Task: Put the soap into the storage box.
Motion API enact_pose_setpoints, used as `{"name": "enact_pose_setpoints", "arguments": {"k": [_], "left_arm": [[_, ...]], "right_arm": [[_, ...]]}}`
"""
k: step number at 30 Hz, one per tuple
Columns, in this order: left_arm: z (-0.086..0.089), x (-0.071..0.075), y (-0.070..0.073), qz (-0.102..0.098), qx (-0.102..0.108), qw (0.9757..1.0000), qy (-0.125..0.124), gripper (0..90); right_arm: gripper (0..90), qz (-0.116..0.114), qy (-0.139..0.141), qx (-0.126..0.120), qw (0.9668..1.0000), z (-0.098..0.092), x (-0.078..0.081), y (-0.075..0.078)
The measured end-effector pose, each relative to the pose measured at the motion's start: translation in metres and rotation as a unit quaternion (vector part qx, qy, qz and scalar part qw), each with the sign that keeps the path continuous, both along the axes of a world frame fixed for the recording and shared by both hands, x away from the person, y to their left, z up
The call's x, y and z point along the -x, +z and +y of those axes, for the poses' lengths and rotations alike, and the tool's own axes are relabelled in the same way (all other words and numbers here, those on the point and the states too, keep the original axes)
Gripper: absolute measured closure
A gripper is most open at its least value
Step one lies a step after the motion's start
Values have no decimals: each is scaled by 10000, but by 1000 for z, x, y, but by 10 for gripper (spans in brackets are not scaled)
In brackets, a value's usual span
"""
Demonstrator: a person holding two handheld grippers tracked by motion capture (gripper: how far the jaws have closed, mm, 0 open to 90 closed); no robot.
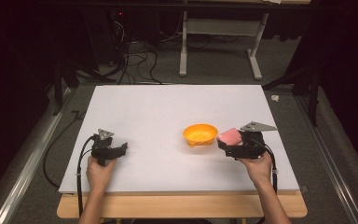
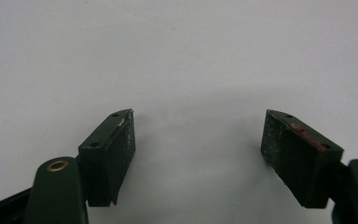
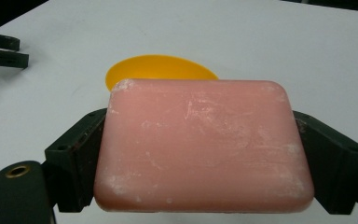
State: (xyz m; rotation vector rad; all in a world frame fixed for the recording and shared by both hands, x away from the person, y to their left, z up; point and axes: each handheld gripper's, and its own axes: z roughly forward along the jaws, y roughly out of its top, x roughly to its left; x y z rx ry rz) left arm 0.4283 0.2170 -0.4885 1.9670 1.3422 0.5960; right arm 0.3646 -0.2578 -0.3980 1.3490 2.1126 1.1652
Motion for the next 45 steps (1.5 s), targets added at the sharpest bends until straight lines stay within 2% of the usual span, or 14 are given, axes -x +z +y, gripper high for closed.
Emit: {"name": "enact_pose_setpoints", "arguments": {"k": [39,45], "left_arm": [[0,0,0,7,-8,10000,-7,265],[0,0,0,7,-7,10000,-8,265]], "right_arm": [[136,78,329,-31,9994,28,-14,8],[135,148,337,-46,9993,33,-17,6]]}}
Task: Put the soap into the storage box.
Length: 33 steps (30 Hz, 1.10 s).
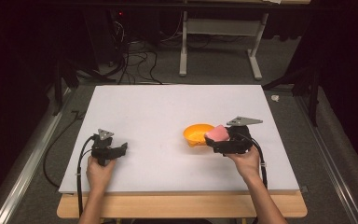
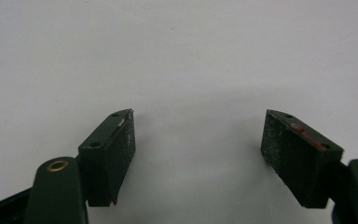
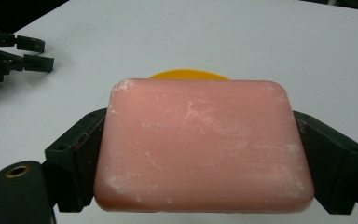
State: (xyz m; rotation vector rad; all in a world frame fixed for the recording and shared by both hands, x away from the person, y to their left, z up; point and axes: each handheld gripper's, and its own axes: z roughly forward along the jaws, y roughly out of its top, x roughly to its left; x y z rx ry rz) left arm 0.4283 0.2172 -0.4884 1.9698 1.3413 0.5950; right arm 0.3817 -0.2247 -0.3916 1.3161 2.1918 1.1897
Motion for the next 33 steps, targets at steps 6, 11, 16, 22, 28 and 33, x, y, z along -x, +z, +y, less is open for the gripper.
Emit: {"name": "enact_pose_setpoints", "arguments": {"k": [6,11,16,22,28,33], "left_arm": [[0,0,0,0,1,10000,0,265],[0,0,0,0,4,10000,1,265],[0,0,0,1,1,10000,-1,265],[0,0,0,0,1,10000,1,265],[0,0,0,0,-1,10000,1,265],[0,0,0,-1,-1,10000,2,265]], "right_arm": [[135,86,39,22,10000,5,-5,-2],[136,190,45,45,9998,12,-10,-2],[136,247,63,132,9996,19,-16,-4],[136,276,65,209,9994,26,-23,-6],[136,360,11,198,9992,29,-28,-9],[135,476,-50,214,9986,31,-33,-14]]}}
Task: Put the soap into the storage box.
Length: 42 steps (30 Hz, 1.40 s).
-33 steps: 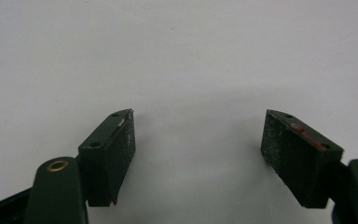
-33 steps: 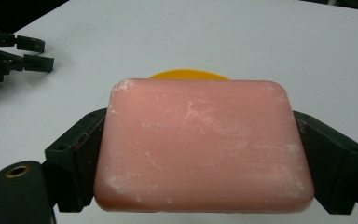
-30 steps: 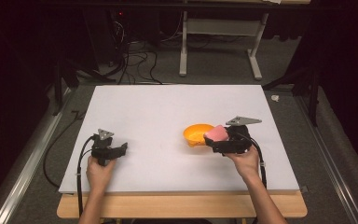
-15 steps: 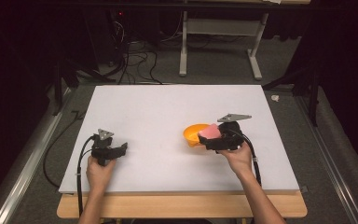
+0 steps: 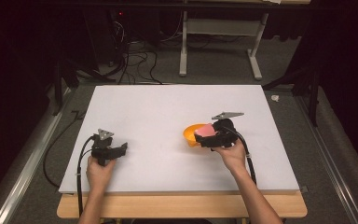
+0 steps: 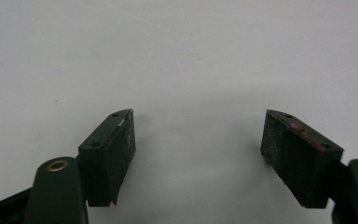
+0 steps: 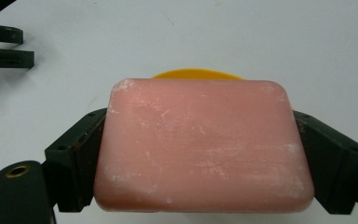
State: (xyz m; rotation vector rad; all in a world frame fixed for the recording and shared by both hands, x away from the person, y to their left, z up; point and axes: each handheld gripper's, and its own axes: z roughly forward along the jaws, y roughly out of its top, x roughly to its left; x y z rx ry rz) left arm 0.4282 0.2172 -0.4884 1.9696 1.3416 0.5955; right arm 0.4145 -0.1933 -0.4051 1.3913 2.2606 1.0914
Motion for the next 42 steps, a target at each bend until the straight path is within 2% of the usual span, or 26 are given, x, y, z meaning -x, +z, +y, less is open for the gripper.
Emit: {"name": "enact_pose_setpoints", "arguments": {"k": [8,22,42], "left_arm": [[0,0,0,0,-5,10000,-1,265],[0,0,0,-1,-5,10000,0,265],[0,0,0,0,-1,10000,-1,265]], "right_arm": [[135,63,-36,26,10000,3,-5,-4],[135,387,-140,76,9991,10,-13,-12],[135,504,-303,111,9982,13,-20,-18]]}}
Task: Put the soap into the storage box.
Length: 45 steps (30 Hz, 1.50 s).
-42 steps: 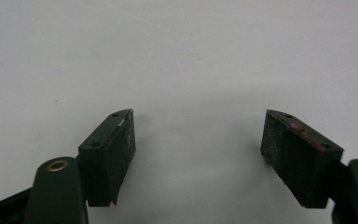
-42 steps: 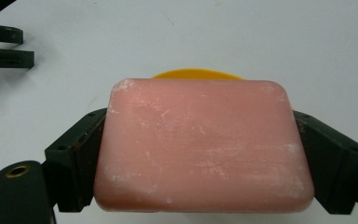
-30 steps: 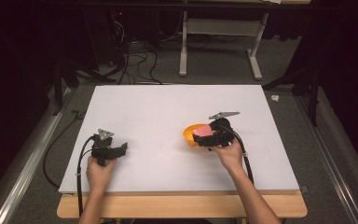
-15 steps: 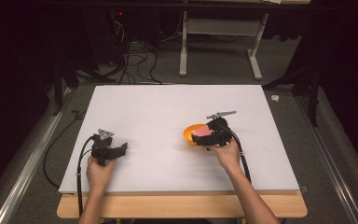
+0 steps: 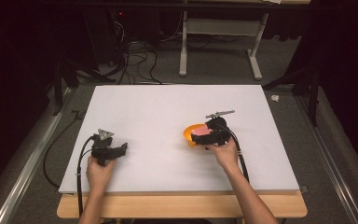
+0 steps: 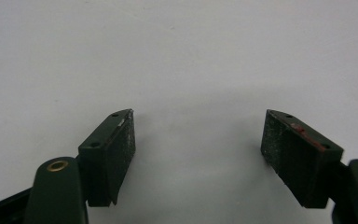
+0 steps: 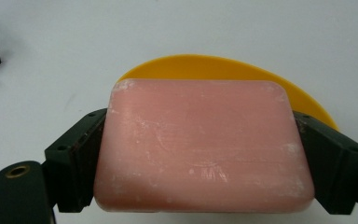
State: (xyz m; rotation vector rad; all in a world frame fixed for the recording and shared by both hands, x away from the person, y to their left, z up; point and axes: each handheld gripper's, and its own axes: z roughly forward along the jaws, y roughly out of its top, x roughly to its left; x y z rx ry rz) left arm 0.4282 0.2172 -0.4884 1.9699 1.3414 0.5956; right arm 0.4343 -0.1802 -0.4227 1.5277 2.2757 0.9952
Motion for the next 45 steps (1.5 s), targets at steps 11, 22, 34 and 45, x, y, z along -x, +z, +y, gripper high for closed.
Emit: {"name": "enact_pose_setpoints", "arguments": {"k": [11,22,34,45], "left_arm": [[0,0,0,1,3,10000,0,264],[0,0,0,2,4,10000,-1,265],[0,0,0,1,4,10000,-1,265],[0,0,0,0,0,10000,-1,265]], "right_arm": [[135,40,-75,-8,10000,0,-2,-1],[134,118,-220,4,9997,1,-6,-4],[133,189,-347,37,9992,1,-9,-9],[132,-39,-447,-55,9990,1,-7,-3]]}}
